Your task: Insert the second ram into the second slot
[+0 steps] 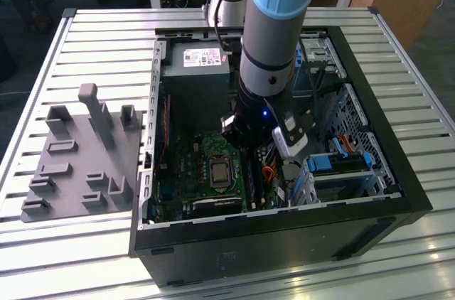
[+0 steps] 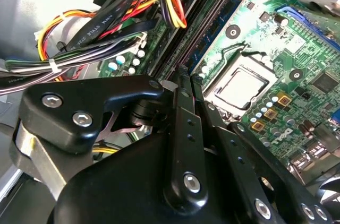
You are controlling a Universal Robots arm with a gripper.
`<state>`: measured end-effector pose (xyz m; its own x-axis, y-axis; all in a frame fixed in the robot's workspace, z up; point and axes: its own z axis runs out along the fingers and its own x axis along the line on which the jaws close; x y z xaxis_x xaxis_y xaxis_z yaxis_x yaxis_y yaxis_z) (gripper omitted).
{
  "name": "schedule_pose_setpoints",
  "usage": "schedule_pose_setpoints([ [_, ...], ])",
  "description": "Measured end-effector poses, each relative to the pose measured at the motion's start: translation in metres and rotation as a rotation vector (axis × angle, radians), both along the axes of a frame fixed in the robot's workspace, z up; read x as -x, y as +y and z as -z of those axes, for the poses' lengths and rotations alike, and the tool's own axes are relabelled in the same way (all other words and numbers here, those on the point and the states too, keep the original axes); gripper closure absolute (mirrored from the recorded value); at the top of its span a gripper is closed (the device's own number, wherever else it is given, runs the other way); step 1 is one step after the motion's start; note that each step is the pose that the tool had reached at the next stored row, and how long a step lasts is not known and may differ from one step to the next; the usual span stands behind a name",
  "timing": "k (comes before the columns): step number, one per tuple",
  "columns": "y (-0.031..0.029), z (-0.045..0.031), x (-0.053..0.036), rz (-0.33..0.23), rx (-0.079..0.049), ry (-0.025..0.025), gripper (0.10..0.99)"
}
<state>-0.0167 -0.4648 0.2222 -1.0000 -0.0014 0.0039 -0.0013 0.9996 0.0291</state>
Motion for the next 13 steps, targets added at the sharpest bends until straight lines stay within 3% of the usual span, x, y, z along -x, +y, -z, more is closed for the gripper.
schedule_pose_setpoints([
  [13, -0.0001, 0.0021, -0.002, 0.007, 0.0, 0.0027, 0.953],
])
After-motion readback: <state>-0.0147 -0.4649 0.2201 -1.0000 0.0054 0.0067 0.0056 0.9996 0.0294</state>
